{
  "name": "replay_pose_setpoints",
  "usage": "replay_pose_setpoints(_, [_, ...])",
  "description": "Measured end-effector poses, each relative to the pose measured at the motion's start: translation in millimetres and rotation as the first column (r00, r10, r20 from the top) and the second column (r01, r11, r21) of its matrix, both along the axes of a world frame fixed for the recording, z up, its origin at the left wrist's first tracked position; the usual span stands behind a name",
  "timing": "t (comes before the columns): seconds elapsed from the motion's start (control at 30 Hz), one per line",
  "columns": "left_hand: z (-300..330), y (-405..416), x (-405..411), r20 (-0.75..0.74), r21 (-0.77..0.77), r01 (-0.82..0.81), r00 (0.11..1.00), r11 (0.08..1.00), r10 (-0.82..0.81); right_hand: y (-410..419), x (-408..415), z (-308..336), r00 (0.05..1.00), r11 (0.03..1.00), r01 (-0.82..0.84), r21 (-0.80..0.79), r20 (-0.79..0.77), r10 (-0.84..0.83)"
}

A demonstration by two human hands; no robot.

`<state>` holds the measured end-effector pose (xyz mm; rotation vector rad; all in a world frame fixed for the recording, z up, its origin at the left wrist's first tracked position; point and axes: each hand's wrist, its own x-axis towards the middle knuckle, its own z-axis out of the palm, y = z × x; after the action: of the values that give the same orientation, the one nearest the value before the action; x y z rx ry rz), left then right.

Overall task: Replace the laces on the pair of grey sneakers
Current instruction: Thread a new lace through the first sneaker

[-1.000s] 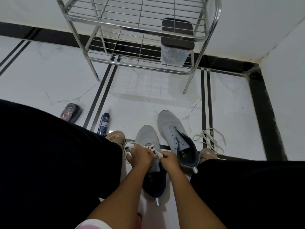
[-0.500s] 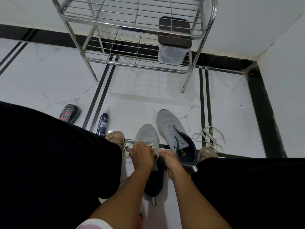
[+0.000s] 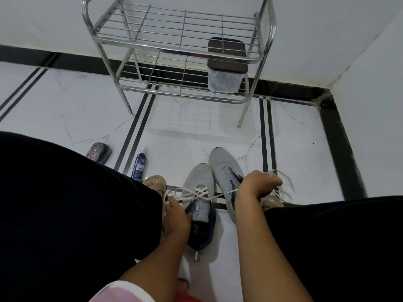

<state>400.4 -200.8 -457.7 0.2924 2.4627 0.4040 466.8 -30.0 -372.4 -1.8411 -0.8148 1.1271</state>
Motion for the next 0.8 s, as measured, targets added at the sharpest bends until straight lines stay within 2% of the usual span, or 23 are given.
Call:
replay_pose_setpoints(0.03, [0.1,0.9,-1.2,0.015,-0.020,0.047,0.999,0.999,-0.046,0.2,-0.6,9.7,0.994,0.995,-0.024,0.098,0.106,0.013])
replay_pose_setpoints(0.07, [1.1,1.7,-1.6,0.022,-0.047,0.111,0.994,0.993,-0.110,-2.8,-2.9,15.2,0.970,0.980,-0.139,0.142,0.220,0.105])
replay_pose_setpoints(0.1, [1.1,2.5,-1.7,0.023,-0.065,0.164,0.986,0.984,-0.162,-8.1,-5.0,10.4,0.908,0.944,-0.307,0.118,0.333,0.253])
replay_pose_setpoints(0.13, [0.9,3.9,-1.7,0.016,-0.067,0.199,0.980,0.978,-0.198,-13.4,-5.7,0.1,0.787,0.870,-0.491,0.029,0.443,0.429])
replay_pose_setpoints(0.17, [0.4,5.2,-1.6,0.004,-0.058,0.224,0.974,0.973,-0.225,-20.0,-5.9,-15.0,0.596,0.751,-0.651,-0.115,0.535,0.599])
replay_pose_setpoints(0.23, [0.6,7.7,-2.0,-0.042,-0.032,0.248,0.968,0.968,-0.249,-35.9,-1.2,-44.3,0.194,0.456,-0.786,-0.419,0.532,0.824])
replay_pose_setpoints(0.27, [0.8,9.2,-2.5,-0.068,-0.026,0.256,0.964,0.966,-0.257,-46.0,2.3,-55.9,0.071,0.343,-0.783,-0.519,0.473,0.878])
replay_pose_setpoints(0.3, [1.2,11.0,-3.0,-0.091,-0.029,0.269,0.958,0.963,-0.271,-53.1,5.7,-64.9,0.021,0.284,-0.769,-0.573,0.422,0.906])
replay_pose_setpoints(0.37, [0.4,12.6,-4.2,-0.121,-0.046,0.290,0.948,0.956,-0.294,-59.6,11.1,-71.8,0.068,0.303,-0.760,-0.575,0.394,0.917])
replay_pose_setpoints(0.4, [0.1,12.7,-4.8,-0.127,-0.051,0.285,0.949,0.957,-0.289,-59.3,12.6,-67.8,0.120,0.357,-0.753,-0.552,0.418,0.900])
replay_pose_setpoints(0.43, [0.2,12.6,-5.3,-0.130,-0.055,0.274,0.952,0.960,-0.279,-56.2,13.5,-59.5,0.215,0.455,-0.733,-0.506,0.462,0.860])
replay_pose_setpoints(0.47, [0.1,12.4,-5.8,-0.137,-0.062,0.263,0.953,0.963,-0.269,-49.8,14.3,-47.9,0.377,0.612,-0.670,-0.419,0.518,0.768])
replay_pose_setpoints(0.5, [0.5,12.1,-6.3,-0.141,-0.071,0.255,0.955,0.964,-0.262,-41.1,16.7,-35.0,0.567,0.786,-0.542,-0.297,0.561,0.603])
replay_pose_setpoints(0.53, [0.9,12.1,-6.5,-0.144,-0.080,0.252,0.955,0.964,-0.261,-29.7,20.5,-22.8,0.742,0.918,-0.360,-0.167,0.545,0.390])
replay_pose_setpoints(0.57, [1.5,12.1,-6.6,-0.146,-0.084,0.253,0.954,0.964,-0.263,-17.1,24.5,-13.5,0.855,0.980,-0.184,-0.071,0.481,0.195])
replay_pose_setpoints(0.6, [2.0,12.3,-6.5,-0.147,-0.082,0.257,0.953,0.963,-0.266,-6.3,27.5,-9.6,0.909,0.998,-0.054,-0.020,0.412,0.058])
replay_pose_setpoints(0.63, [2.3,12.4,-6.5,-0.147,-0.078,0.263,0.951,0.962,-0.272,-0.5,29.2,-7.5,0.922,1.000,-0.013,-0.015,0.387,0.018])
replay_pose_setpoints(0.67, [2.7,12.0,-6.2,-0.147,-0.075,0.271,0.949,0.960,-0.279,-1.3,28.6,-7.6,0.904,0.998,-0.054,-0.030,0.422,0.062])
replay_pose_setpoints(0.7, [3.1,11.9,-6.1,-0.146,-0.071,0.279,0.947,0.958,-0.287,-7.8,26.5,-8.5,0.846,0.985,-0.169,-0.042,0.506,0.167])
replay_pose_setpoints(0.73, [3.4,11.8,-5.2,-0.143,-0.061,0.281,0.947,0.958,-0.287,-18.3,23.5,-12.6,0.735,0.937,-0.344,-0.052,0.606,0.303])
replay_pose_setpoints(0.77, [5.2,11.8,-4.6,-0.143,-0.044,0.274,0.950,0.961,-0.278,-30.4,18.7,-17.5,0.576,0.838,-0.538,-0.093,0.685,0.446])
replay_pose_setpoints(0.8, [5.9,11.6,-4.4,-0.142,-0.018,0.256,0.956,0.966,-0.256,-41.7,13.7,-24.8,0.381,0.686,-0.707,-0.169,0.727,0.571])
